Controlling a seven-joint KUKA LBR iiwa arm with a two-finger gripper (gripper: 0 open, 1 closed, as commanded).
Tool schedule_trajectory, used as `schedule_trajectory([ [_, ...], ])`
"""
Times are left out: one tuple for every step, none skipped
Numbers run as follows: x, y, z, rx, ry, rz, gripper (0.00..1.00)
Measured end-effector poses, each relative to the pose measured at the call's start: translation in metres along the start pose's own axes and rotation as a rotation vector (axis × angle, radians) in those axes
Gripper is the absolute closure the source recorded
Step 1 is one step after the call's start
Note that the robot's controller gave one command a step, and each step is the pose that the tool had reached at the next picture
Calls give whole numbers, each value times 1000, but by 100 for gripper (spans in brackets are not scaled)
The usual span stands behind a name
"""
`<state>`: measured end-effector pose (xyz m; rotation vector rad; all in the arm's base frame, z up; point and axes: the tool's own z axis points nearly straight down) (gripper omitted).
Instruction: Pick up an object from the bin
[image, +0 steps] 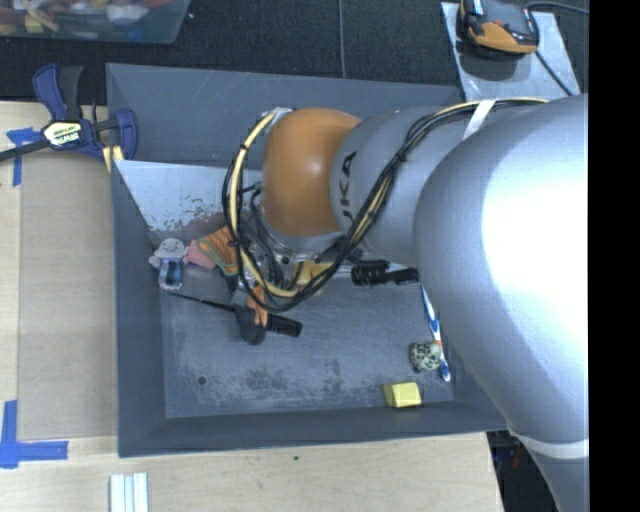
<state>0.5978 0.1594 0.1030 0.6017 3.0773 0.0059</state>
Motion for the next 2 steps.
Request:
schedule_trajectory([
  [-3,2,-36,-6,-8,0,100],
  [-3,1,-58,-6,-8,-2,100],
])
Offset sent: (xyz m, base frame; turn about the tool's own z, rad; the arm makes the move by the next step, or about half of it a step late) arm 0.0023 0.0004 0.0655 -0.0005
